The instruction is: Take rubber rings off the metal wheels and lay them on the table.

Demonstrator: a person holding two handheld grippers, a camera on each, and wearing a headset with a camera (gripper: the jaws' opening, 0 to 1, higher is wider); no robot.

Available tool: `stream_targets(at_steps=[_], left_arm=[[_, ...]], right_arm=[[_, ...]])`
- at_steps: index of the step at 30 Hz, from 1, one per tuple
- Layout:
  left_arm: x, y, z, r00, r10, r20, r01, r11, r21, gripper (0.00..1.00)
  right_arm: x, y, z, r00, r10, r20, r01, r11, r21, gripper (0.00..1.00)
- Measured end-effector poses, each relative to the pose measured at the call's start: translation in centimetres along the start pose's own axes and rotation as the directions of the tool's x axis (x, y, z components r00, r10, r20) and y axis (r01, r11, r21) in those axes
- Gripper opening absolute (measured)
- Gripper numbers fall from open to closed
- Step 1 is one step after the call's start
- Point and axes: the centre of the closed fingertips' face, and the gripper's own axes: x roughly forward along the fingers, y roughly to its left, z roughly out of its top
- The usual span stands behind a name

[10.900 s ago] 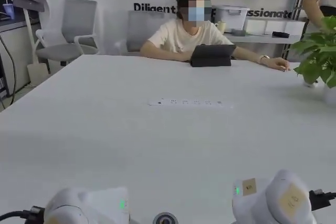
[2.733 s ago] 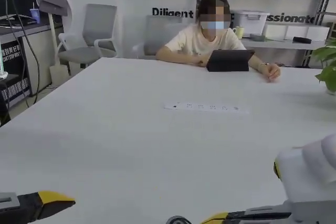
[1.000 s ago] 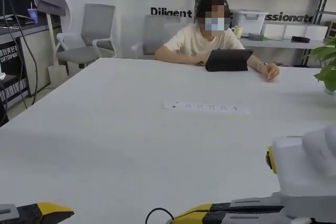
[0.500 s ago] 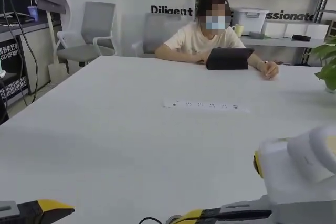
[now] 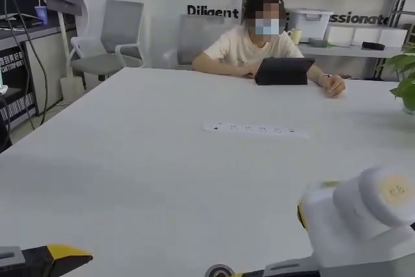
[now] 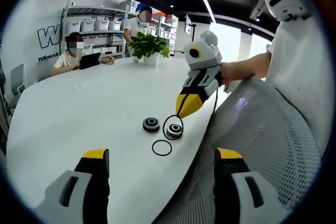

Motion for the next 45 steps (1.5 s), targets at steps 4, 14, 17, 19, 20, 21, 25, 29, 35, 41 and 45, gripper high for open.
stream_targets(at_steps=[4,14,17,19,20,21,25,29,35,41,45], left_arm=[[0.0,0.1,0.0,1.0,0.004,0.002,-0.004,1.0,0.0,0.8],[-0.1,0.1,-0.1,1.0,0.006,0.002,-0.006,1.0,-0.003,0.79],[-0.1,0.1,0.0,1.0,0.007,0.002,-0.007,1.0,-0.002,0.79],[-0.1,0.2,0.0,0.9999,0.009,0.007,-0.008,1.0,-0.003,0.79],[-0.1,0.2,0.0,0.9999,0.008,0.008,-0.008,1.0,-0.005,0.79],[-0.1,0.2,0.0,0.9999,0.008,0.008,-0.008,1.0,-0.005,0.79],[-0.1,0.2,0.0,1.0,0.007,0.006,-0.007,1.0,-0.003,0.79],[-0.1,0.2,0.0,1.0,0.006,0.004,-0.006,1.0,-0.001,0.78],[-0.1,0.2,-0.1,1.0,0.007,0.0,-0.007,1.0,0.002,0.78],[-0.1,0.2,-0.1,1.0,0.009,-0.003,-0.009,1.0,0.005,0.78],[-0.1,0.3,-0.1,0.9999,0.014,-0.005,-0.014,1.0,0.008,0.77]], right_arm=[[0.4,0.0,-0.4,0.9998,-0.001,-0.018,0.001,1.0,-0.01,0.0],[0.9,-1.0,-1.6,0.998,-0.036,-0.051,0.035,0.999,-0.013,0.0],[1.1,-1.3,-1.8,0.9974,-0.046,-0.055,0.046,0.999,0.0,0.0],[1.2,-1.4,-2.0,0.9971,-0.048,-0.059,0.049,0.999,0.007,0.0],[1.2,-1.4,-2.0,0.9971,-0.049,-0.059,0.049,0.999,0.01,0.0],[1.2,-1.5,-2.1,0.9969,-0.05,-0.061,0.051,0.999,0.013,0.0],[1.4,-1.9,-2.4,0.9949,-0.068,-0.074,0.068,0.998,0.002,0.0],[1.6,-2.5,-2.8,0.9924,-0.086,-0.088,0.087,0.996,0.001,0.0],[1.7,-3.0,-3.2,0.9899,-0.1,-0.101,0.101,0.995,0.009,0.0],[1.6,-3.8,-3.7,0.9848,-0.131,-0.113,0.132,0.991,0.0,0.0],[1.5,-4.3,-3.8,0.9822,-0.149,-0.115,0.149,0.989,-0.005,0.0]])
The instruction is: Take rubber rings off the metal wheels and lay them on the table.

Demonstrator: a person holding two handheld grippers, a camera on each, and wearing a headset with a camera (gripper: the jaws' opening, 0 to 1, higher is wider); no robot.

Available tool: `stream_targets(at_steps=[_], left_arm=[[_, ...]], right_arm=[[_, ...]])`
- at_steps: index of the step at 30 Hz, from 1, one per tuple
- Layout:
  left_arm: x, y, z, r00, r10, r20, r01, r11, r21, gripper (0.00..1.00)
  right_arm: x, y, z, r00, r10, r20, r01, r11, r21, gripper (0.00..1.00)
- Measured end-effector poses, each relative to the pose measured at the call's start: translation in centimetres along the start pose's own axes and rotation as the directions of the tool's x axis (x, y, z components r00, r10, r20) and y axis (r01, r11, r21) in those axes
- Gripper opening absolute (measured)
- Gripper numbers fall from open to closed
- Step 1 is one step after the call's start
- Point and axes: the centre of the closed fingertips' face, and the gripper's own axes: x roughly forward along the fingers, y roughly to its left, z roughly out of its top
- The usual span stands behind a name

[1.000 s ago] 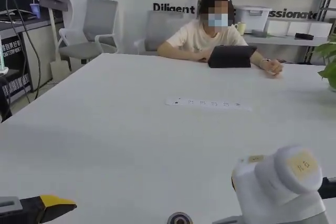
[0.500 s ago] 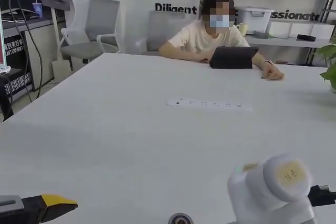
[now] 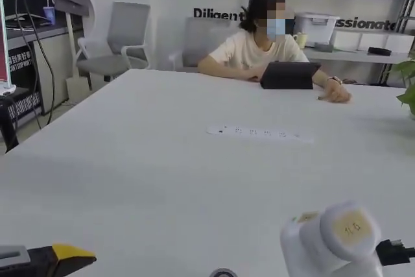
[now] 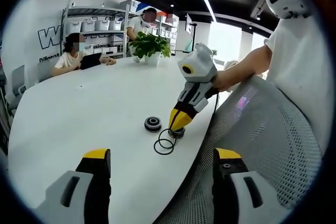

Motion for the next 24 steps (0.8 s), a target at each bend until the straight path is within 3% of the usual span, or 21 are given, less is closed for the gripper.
stream_targets(at_steps=[10,24], left_arm=[[-0.02,0.05,-0.04,1.0,0.002,-0.003,-0.002,1.0,0.0,0.77],[-0.1,0.13,-0.05,1.0,0.008,-0.001,-0.008,1.0,-0.006,0.76]], right_arm=[[0.12,-0.32,-0.18,0.9997,-0.022,-0.01,0.022,0.999,-0.05,0.0],[-0.03,-1.03,-0.44,0.9987,-0.048,-0.017,0.047,0.998,-0.051,0.03]])
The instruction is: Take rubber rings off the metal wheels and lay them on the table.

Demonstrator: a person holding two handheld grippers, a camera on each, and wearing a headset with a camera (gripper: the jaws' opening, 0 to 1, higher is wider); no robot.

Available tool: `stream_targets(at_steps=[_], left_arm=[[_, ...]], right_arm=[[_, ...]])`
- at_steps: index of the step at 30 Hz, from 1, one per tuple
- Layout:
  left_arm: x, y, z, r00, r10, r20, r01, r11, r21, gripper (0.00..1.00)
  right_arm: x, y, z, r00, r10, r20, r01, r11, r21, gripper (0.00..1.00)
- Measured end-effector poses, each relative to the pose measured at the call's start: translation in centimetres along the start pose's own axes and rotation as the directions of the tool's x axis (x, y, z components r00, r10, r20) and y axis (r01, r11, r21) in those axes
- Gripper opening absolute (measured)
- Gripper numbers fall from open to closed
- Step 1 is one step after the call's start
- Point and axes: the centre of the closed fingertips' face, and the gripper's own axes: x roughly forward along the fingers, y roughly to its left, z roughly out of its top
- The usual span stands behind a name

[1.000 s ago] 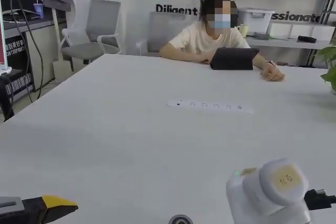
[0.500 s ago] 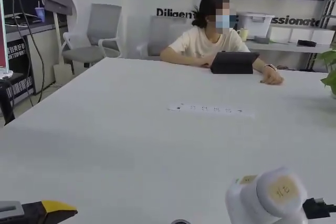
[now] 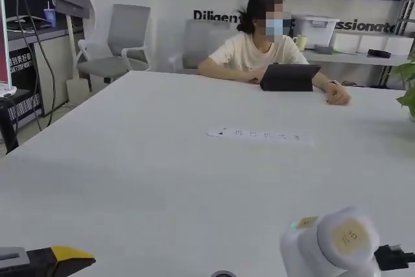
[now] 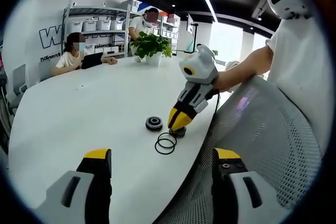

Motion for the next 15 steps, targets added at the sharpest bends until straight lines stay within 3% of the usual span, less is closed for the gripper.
stream_targets(at_steps=[15], left_arm=[[-0.1,0.1,0.1,1.0,0.006,0.002,-0.006,1.0,-0.001,0.76]], right_arm=[[-0.8,-1.3,0.9,0.9985,-0.032,0.046,0.03,0.999,0.04,0.02]])
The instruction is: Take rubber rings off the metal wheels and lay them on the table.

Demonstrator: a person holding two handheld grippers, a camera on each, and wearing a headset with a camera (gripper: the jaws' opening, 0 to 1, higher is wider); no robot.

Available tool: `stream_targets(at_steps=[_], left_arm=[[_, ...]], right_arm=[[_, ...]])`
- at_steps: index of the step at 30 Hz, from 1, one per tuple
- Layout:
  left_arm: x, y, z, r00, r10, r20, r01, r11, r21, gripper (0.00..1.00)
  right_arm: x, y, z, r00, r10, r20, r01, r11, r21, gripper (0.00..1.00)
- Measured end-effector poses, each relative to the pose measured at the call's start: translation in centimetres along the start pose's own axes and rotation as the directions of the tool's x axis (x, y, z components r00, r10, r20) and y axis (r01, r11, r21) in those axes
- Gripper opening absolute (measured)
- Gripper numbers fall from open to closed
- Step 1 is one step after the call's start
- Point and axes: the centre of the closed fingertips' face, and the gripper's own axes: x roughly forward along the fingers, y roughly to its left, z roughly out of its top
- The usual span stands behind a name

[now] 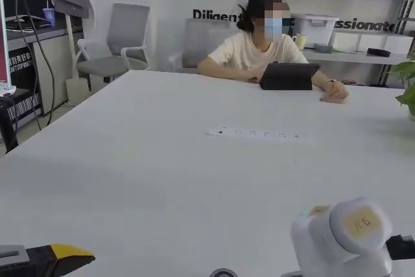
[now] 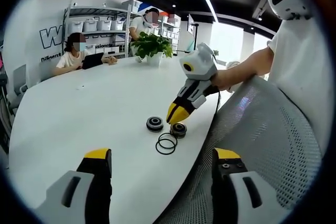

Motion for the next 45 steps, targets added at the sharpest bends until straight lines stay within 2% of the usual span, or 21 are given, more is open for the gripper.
stream_targets(at_steps=[10,18,28,38,45], left_arm=[[0.0,0.0,0.0,1.0,0.003,0.002,-0.003,1.0,0.001,0.75],[0.0,0.1,0.1,1.0,0.005,0.007,-0.005,1.0,-0.001,0.75],[0.0,0.1,0.1,1.0,0.006,0.008,-0.006,1.0,0.0,0.75],[0.0,-0.1,0.3,0.9999,-0.003,0.014,0.003,1.0,0.003,0.76],[0.0,-0.3,0.5,0.9999,-0.012,0.012,0.011,1.0,0.023,0.76]], right_arm=[[0.2,0.0,-1.3,0.9986,-0.004,-0.053,0.004,1.0,-0.016,0.01],[0.0,0.0,-1.5,0.9973,-0.006,-0.074,0.003,0.999,-0.042,0.0],[-0.2,0.1,-1.7,0.9966,-0.001,-0.083,-0.001,1.0,-0.024,0.0],[-0.7,-0.5,-0.9,0.9989,-0.014,-0.045,0.014,1.0,-0.002,0.0],[-1.5,-1.5,-0.3,0.9993,-0.038,-0.004,0.038,0.999,0.03,0.0]])
